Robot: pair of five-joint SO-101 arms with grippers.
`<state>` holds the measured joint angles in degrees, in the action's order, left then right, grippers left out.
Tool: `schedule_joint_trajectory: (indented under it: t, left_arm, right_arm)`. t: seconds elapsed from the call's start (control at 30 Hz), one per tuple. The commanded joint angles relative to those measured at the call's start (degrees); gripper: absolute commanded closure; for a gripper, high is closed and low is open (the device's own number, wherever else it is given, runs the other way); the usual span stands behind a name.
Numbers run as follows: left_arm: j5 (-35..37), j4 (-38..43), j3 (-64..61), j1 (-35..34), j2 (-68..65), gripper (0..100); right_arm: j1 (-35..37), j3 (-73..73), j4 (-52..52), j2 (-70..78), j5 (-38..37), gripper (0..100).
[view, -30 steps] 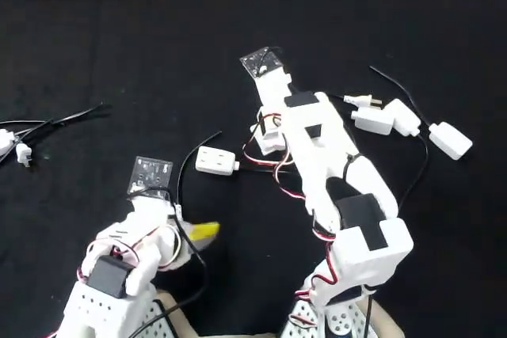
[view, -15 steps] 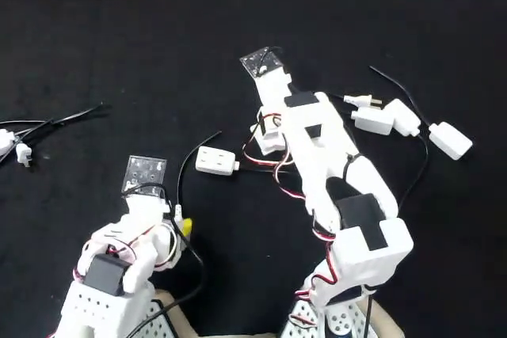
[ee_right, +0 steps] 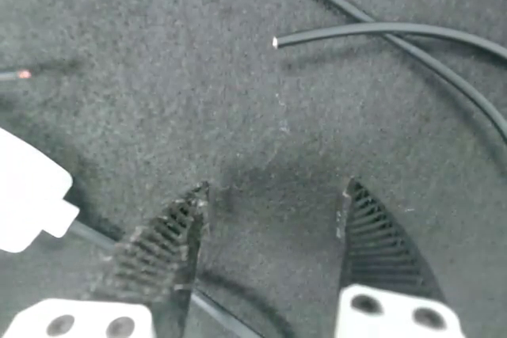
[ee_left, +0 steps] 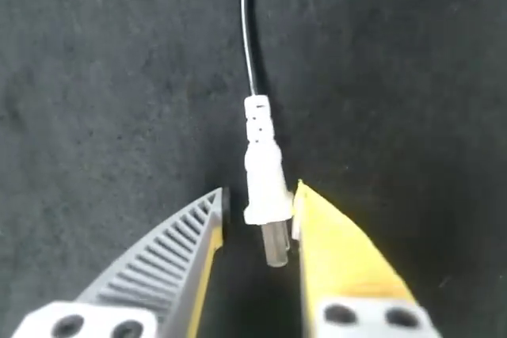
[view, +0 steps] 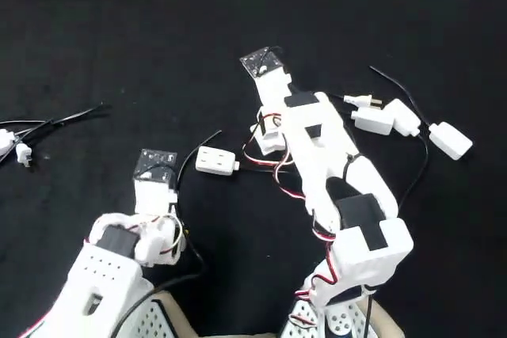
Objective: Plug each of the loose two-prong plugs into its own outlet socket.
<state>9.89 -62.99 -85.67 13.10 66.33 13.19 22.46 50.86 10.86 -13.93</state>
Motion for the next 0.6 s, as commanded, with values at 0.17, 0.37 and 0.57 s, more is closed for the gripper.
schedule_joint_trajectory:
  t: [0.17, 0.37, 0.57]
  left_arm:
    - [-0.3, 3.3, 9.7, -0.5, -13.2, 84]
    - [-0.3, 3.7, 15.3, -0.5, -13.5, 84]
    - [-0.3, 8.4, 15.1, -0.5, -14.2, 84]
  right_arm:
    - [-0.9, -2.8, -0.1, -0.3, 0.0, 74.4]
    - [-0.9, -2.7, -0.1, -0.3, -0.1, 74.4]
    - [-0.9, -2.7, -0.1, -0.3, -0.1, 74.4]
